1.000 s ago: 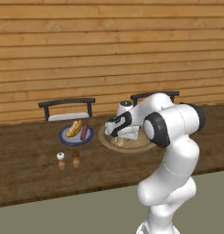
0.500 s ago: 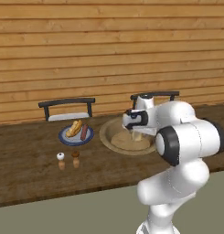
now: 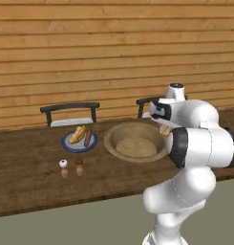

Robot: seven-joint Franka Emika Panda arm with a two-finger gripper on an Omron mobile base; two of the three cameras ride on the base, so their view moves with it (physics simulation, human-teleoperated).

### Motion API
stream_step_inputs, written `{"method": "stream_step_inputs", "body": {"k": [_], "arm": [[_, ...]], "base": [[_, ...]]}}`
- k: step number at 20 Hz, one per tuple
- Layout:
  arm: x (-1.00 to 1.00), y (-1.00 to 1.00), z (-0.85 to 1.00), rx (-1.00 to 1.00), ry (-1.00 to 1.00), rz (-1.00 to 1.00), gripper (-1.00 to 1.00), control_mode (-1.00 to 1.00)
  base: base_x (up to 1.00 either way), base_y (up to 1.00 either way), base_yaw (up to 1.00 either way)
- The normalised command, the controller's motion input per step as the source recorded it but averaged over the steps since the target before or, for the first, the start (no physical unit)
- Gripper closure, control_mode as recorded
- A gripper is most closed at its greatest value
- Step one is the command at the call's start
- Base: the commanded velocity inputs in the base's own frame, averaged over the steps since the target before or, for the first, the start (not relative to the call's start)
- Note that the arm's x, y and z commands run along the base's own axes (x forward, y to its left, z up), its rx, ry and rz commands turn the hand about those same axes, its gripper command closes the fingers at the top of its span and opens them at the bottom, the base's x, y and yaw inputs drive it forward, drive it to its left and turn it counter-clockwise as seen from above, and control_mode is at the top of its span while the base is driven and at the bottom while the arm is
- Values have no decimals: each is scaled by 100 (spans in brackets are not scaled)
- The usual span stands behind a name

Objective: Place one bun and one sausage from the bowl on each plate.

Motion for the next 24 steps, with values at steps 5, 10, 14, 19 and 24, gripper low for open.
{"method": "stream_step_inputs", "body": {"k": [5, 10, 14, 19, 24], "arm": [[69, -97, -7, 0, 8, -18, 100, -100], [22, -41, -28, 0, -1, -1, 100, -100], [54, -13, -52, 0, -5, 0, 100, -100], [80, -21, -16, 0, -1, 0, 100, -100], [59, -30, -40, -4, 0, 0, -100, -100]], "base": [[0, 0, 0], [0, 0, 0], [0, 0, 0], [0, 0, 0], [0, 0, 0]]}}
